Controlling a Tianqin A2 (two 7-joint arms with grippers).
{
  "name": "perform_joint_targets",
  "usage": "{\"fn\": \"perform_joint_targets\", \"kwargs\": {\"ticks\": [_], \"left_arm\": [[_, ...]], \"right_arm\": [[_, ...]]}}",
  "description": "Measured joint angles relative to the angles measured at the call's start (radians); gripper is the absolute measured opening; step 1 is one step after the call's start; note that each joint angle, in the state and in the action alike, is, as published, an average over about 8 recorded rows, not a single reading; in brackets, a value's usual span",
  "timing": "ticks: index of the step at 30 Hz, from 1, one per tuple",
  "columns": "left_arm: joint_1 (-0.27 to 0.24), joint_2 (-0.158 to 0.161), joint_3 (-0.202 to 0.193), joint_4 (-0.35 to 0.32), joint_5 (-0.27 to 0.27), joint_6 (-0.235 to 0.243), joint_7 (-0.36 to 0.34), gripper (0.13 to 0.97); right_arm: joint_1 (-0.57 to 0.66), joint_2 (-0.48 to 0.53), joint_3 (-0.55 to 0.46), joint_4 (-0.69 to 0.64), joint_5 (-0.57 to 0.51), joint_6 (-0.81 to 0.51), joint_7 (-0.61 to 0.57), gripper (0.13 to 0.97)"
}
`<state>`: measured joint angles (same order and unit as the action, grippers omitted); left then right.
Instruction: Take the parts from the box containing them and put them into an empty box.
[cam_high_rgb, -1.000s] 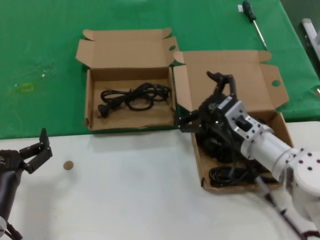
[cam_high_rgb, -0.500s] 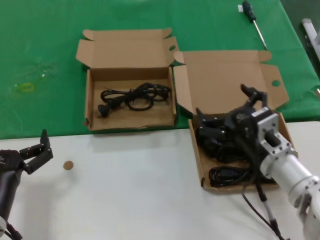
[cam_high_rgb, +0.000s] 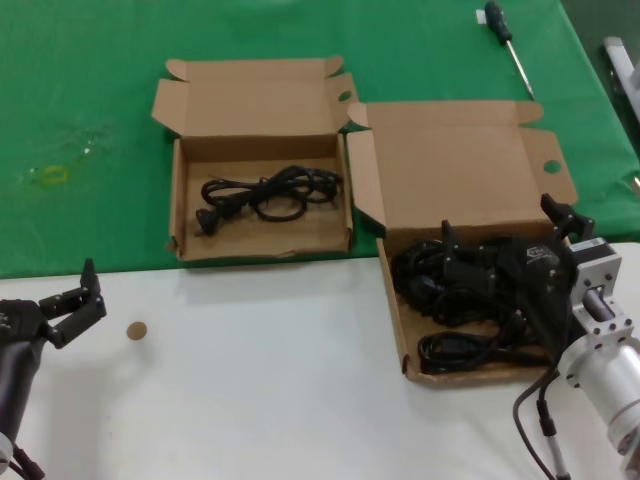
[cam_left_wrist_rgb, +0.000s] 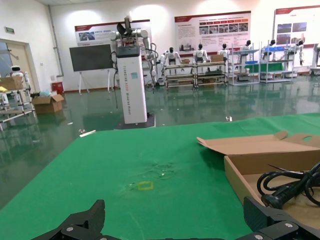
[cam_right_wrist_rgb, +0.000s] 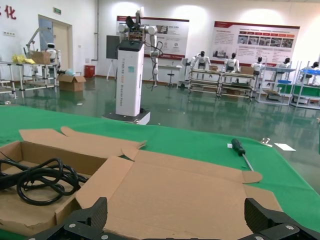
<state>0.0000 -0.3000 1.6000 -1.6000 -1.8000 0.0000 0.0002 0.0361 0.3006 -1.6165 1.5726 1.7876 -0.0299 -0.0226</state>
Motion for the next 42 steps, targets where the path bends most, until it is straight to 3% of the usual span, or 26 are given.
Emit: {"fn": "perform_joint_targets", "kwargs": {"ticks": [42], "left_arm": [[0.0, 0.0, 0.0, 0.0, 0.0, 0.0, 0.0, 0.966]], "right_arm": [[-0.003, 0.0, 0.002, 0.002, 0.001, 0.003, 0.002, 0.966]]}}
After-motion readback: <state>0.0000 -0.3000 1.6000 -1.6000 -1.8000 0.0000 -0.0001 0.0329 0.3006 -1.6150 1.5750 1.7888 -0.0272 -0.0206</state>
